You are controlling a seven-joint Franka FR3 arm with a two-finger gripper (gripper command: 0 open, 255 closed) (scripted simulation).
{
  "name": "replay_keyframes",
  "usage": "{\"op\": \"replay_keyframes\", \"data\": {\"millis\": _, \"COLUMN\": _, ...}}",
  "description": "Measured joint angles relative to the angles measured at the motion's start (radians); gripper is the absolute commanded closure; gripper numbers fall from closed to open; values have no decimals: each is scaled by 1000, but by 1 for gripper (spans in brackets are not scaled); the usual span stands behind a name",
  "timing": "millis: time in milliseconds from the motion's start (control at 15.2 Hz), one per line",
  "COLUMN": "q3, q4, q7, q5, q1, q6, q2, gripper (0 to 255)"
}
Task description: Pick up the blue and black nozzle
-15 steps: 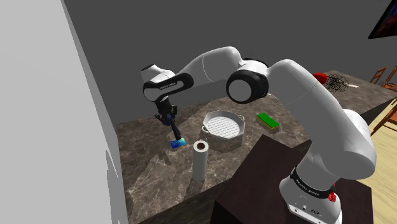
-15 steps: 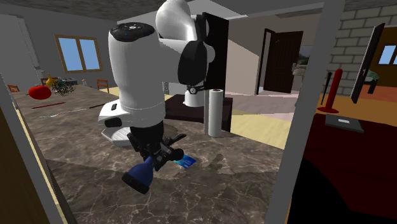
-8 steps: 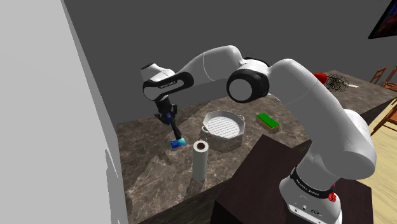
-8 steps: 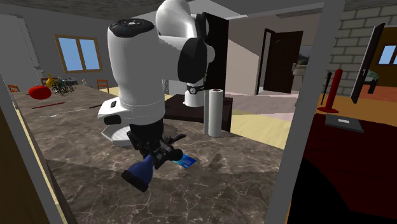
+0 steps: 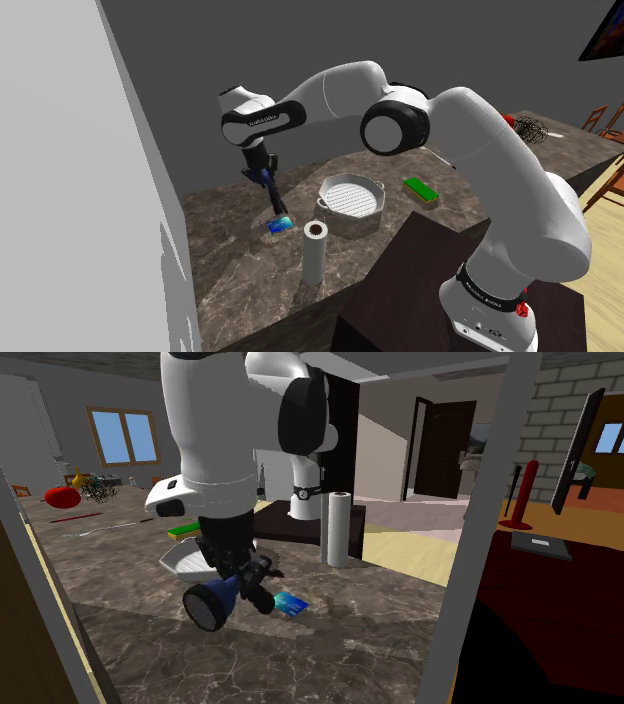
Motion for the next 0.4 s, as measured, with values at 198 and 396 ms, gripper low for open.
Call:
{"op": "replay_keyframes", "data": {"millis": 198, "q3": 0, "q4": 12, "q7": -4, "q5": 1, "q1": -1, "q6": -28, "q2": -17, "gripper": 255}}
{"op": "replay_keyframes", "data": {"millis": 396, "q3": 1, "q4": 20, "q7": -5, "q5": 2, "q1": 1, "q6": -51, "q2": -31, "gripper": 255}}
